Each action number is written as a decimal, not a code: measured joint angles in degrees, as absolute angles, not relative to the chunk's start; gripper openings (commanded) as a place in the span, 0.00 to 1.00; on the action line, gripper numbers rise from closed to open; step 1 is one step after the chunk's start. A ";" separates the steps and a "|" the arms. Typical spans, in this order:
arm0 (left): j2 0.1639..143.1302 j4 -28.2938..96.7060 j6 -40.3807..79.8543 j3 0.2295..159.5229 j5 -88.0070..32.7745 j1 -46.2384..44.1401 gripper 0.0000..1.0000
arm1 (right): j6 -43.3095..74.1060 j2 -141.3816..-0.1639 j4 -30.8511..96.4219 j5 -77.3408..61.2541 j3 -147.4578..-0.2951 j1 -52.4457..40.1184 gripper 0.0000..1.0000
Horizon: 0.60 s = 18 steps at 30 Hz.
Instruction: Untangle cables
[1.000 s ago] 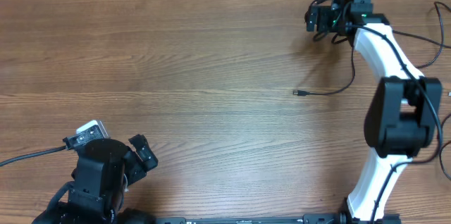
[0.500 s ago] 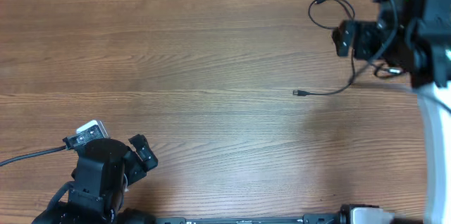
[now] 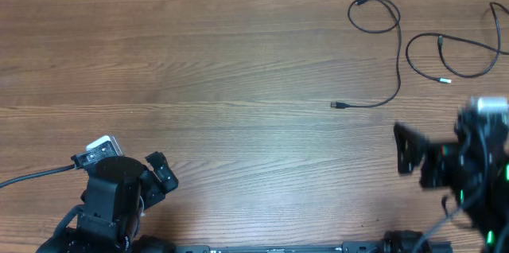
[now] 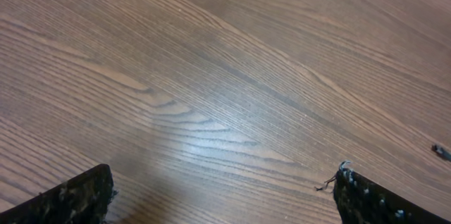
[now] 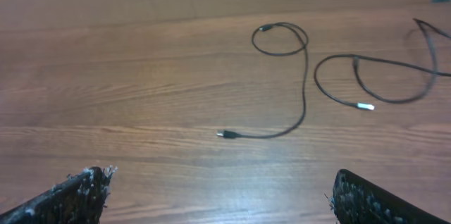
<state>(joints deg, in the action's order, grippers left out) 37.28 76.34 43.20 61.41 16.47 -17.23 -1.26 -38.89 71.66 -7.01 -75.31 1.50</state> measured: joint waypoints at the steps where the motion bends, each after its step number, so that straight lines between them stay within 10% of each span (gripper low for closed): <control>1: 37.28 76.34 43.20 61.41 16.47 -17.23 1.00 | -1.26 -36.82 72.14 -6.81 -74.15 1.50 1.00; 18: 37.28 76.31 43.20 61.41 16.47 -17.23 1.00 | 4.01 -19.92 85.91 -6.44 -71.48 1.50 1.00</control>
